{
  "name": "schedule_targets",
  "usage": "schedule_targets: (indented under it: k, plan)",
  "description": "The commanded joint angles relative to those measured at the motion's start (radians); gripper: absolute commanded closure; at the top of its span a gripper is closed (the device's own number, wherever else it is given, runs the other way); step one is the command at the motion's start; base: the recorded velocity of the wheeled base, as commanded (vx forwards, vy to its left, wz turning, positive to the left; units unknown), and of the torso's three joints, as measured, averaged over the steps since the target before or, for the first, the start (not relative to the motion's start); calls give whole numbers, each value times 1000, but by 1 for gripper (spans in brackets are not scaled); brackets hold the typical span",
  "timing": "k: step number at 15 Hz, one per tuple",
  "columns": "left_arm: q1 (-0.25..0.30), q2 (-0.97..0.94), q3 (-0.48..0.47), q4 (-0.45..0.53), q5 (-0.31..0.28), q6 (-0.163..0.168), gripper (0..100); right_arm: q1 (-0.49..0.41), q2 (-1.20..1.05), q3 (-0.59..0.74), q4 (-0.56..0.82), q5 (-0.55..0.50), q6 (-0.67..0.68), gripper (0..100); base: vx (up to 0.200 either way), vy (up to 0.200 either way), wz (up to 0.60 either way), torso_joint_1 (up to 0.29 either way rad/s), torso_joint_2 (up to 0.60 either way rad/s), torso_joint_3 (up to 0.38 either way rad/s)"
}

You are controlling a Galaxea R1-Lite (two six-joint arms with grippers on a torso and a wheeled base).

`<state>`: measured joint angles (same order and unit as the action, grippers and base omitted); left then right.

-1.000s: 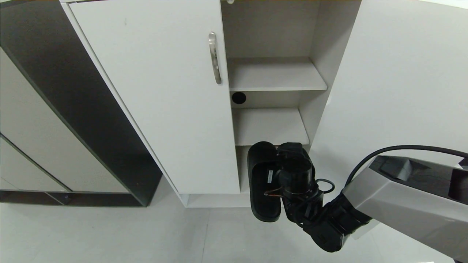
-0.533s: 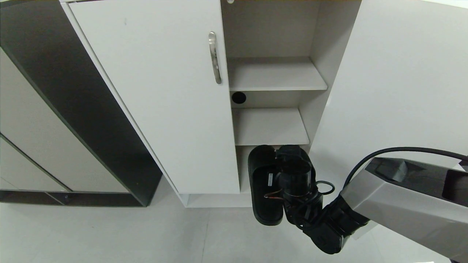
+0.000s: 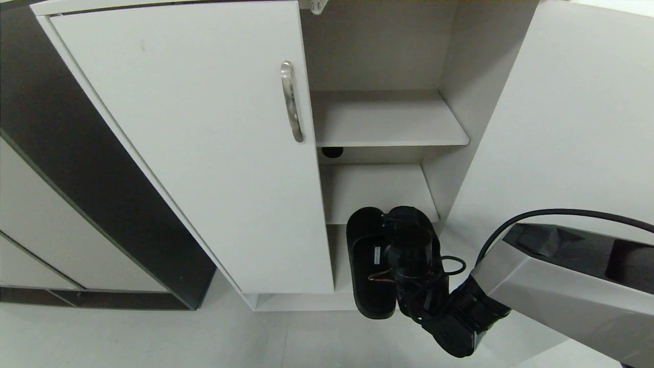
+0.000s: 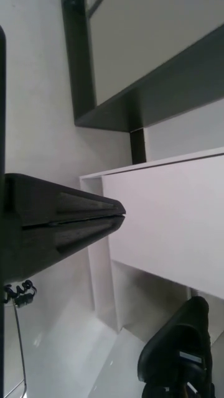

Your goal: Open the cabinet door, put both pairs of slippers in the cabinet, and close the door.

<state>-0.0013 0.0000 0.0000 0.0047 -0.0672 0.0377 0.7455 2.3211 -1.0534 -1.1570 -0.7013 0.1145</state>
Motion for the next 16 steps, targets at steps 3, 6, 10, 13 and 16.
schedule_targets:
  k: [3,6,10,13,16]
  plan:
    - [0,2,0,0,0,-1,100,-2,15,3,-38,2,-30,100,200,0,0,4,7,1]
    - [0,2,0,0,0,-1,100,0,49,-30,-76,6,-78,100,67,0,0,1,-1,1]
    - [0,2,0,0,0,-2,100,-40,107,-149,-69,14,-110,100,0,0,0,0,0,0]
    - [0,2,0,0,0,-2,100,-69,161,-261,-38,17,-128,100,0,0,0,0,0,0]
    - [0,2,0,0,0,-2,100,-86,175,-362,46,17,-131,100,0,0,0,0,0,0]
